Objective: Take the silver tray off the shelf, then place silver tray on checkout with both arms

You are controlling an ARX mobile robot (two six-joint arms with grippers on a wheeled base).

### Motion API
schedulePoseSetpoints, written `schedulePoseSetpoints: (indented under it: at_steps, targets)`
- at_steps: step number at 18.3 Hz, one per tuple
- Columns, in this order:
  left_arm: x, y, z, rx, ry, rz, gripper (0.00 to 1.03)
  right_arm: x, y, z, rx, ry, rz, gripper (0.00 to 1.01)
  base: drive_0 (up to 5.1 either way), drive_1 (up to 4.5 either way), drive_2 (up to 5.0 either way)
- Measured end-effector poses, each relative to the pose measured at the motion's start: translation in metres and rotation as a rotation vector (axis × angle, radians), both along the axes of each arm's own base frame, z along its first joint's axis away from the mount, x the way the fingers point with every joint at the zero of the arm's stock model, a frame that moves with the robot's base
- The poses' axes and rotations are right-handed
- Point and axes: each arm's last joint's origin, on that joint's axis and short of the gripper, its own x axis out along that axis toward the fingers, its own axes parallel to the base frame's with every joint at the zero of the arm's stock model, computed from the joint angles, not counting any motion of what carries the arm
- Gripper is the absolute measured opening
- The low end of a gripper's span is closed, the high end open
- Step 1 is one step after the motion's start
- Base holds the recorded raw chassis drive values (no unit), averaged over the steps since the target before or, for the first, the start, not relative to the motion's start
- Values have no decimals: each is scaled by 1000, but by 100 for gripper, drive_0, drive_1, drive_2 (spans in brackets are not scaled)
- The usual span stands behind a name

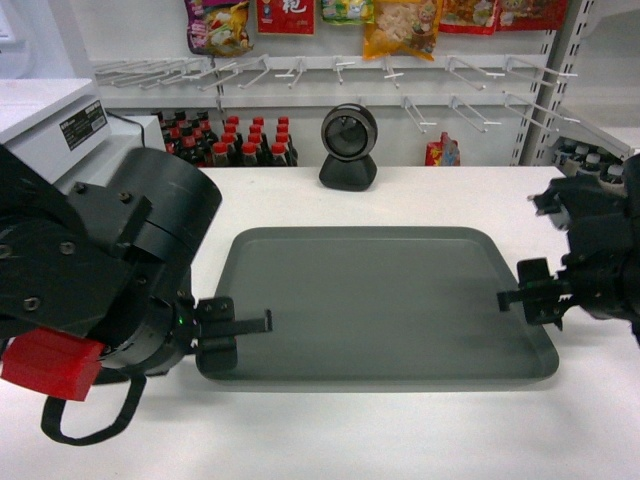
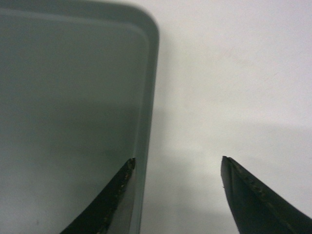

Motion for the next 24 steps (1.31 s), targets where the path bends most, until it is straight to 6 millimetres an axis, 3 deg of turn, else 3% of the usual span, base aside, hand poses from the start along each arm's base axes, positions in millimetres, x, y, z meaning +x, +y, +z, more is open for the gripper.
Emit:
schedulePoseSetpoints:
  at_steps: [5, 9, 10, 11, 12, 13, 14, 16, 18, 19, 21, 24]
  targets:
    - [-9, 1, 27, 13, -165, 11, 62, 4, -2, 12, 16, -93, -24, 60, 0, 0, 0]
    - [-16, 4, 55, 28, -311, 50, 71, 2, -4, 19, 30, -332, -67, 51, 0, 0, 0]
    - [-16, 4, 71, -6, -465, 35, 72, -11, -7, 17, 41, -402, -74, 43, 0, 0, 0]
    - [-17, 13, 79, -59, -663, -45, 62, -40, -8, 9, 49, -428, -72, 32, 0, 0, 0]
    - [-33, 29, 71, -31, -728, -106, 51, -66, -9, 9, 55, -449, -68, 21, 0, 0, 0]
    - [-59, 45, 52, 15, -707, -140, 40, -80, -14, 22, 57, -496, -81, 10, 0, 0, 0]
    - [-74, 57, 57, 33, -765, -141, 29, -91, -17, 40, 60, -547, -86, 2, 0, 0, 0]
    - [-92, 71, 92, 30, -941, -144, 6, -124, -23, 51, 78, -551, -67, 2, 0, 0, 0]
    - [-115, 83, 74, 45, -844, -161, 1, -151, -28, 50, 72, -518, -86, 2, 0, 0, 0]
    - [-125, 88, 70, 46, -819, -164, 1, -161, -27, 59, 74, -558, -83, 2, 0, 0, 0]
    - [-140, 97, 82, 46, -888, -149, 1, -180, -27, 72, 78, -623, -78, 2, 0, 0, 0]
    - [-159, 103, 75, 40, -844, -166, 1, -203, -27, 78, 78, -636, -78, 2, 0, 0, 0]
